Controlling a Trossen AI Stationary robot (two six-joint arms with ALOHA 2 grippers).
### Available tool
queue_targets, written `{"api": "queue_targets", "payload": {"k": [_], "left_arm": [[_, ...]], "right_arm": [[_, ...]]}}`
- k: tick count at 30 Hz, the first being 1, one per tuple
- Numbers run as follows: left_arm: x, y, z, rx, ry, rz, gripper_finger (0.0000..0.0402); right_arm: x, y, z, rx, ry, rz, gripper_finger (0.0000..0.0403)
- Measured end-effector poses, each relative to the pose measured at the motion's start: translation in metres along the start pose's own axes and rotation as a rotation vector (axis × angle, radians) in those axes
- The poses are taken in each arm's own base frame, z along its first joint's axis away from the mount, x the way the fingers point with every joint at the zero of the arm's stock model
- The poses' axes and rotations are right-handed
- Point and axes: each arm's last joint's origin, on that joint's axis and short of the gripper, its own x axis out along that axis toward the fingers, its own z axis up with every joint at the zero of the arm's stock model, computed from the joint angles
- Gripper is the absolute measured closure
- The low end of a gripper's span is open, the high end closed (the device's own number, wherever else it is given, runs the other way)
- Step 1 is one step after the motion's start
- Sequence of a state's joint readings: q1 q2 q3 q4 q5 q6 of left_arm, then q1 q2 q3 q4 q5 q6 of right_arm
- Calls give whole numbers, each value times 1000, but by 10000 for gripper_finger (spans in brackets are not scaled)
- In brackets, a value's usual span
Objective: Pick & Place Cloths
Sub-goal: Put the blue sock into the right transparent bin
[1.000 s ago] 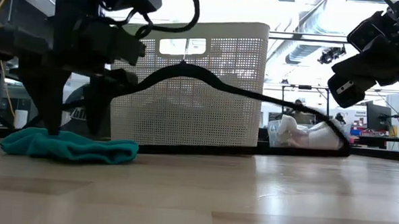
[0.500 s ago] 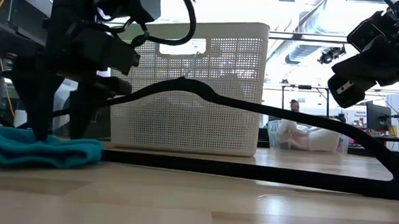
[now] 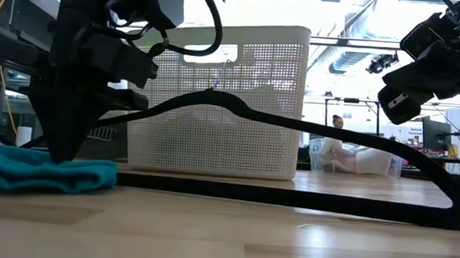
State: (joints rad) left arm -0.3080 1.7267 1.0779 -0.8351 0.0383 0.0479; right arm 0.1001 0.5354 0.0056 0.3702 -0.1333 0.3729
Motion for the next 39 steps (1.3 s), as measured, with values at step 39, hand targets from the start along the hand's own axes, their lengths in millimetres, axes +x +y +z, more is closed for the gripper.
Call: {"api": "queue_targets", "payload": {"k": [39], "left_arm": [[-104, -5, 42, 38, -132, -19, 401]], "right_arm": [[0, 0, 1, 90, -9, 0, 400]]}}
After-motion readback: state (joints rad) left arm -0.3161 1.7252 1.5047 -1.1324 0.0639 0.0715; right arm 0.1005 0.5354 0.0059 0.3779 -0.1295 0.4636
